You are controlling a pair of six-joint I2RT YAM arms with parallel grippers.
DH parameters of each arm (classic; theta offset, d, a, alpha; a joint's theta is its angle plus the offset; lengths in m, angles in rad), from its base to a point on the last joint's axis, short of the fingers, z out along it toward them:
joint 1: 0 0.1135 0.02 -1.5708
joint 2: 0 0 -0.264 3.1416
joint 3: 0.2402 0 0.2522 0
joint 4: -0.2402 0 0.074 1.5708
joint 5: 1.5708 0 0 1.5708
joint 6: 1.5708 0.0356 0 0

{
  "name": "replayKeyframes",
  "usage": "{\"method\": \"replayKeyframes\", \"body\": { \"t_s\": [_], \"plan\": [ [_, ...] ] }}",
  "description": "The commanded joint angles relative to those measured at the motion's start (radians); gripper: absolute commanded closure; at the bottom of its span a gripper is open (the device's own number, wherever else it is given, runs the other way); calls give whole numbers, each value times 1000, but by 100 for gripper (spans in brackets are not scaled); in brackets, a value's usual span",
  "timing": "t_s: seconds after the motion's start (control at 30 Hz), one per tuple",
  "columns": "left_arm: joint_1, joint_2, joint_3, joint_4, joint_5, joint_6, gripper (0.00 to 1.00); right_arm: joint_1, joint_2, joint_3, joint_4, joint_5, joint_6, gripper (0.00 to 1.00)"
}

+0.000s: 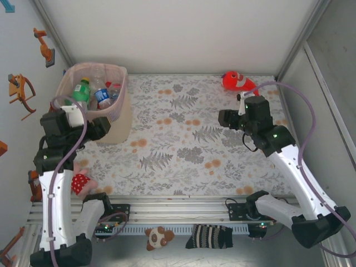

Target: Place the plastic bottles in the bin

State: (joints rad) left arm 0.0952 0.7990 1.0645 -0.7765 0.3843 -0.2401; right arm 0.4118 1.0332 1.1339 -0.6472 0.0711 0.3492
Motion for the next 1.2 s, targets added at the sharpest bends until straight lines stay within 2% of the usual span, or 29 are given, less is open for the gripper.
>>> {"method": "replayKeyframes", "body": {
  "t_s": [0.0,0.07,0.1,0.2,0.3,0.4,0.7,0.9,1.07,1.17],
  "plan": [
    [3,-42,-87,4,-67,-57,30,-20,-19,-58,-4,89,3,18],
    [3,-64,-150,34,-103,-76,22,-22,-20,-95,13,117,-17,4],
    [3,-75,-186,60,-124,-87,18,-23,-23,-123,30,133,-27,1],
    [-6,-98,-291,145,-191,-104,8,-26,-28,-192,90,176,-57,1],
    [-19,-113,-384,216,-306,-105,1,-29,-30,-276,177,302,-80,1],
    [-30,-113,-466,302,-408,-99,3,-45,-42,-382,304,393,-118,1],
    [-81,21,-680,715,-551,21,3,-125,46,-649,753,442,-267,1],
    [-92,166,-788,1091,-489,88,3,-232,123,-785,1081,333,-268,1],
    [-92,280,-786,1299,-409,175,3,-298,204,-760,1168,237,-301,1],
    [-92,380,-782,1430,-364,213,3,-338,273,-764,1277,176,-307,1]
  ]
}}
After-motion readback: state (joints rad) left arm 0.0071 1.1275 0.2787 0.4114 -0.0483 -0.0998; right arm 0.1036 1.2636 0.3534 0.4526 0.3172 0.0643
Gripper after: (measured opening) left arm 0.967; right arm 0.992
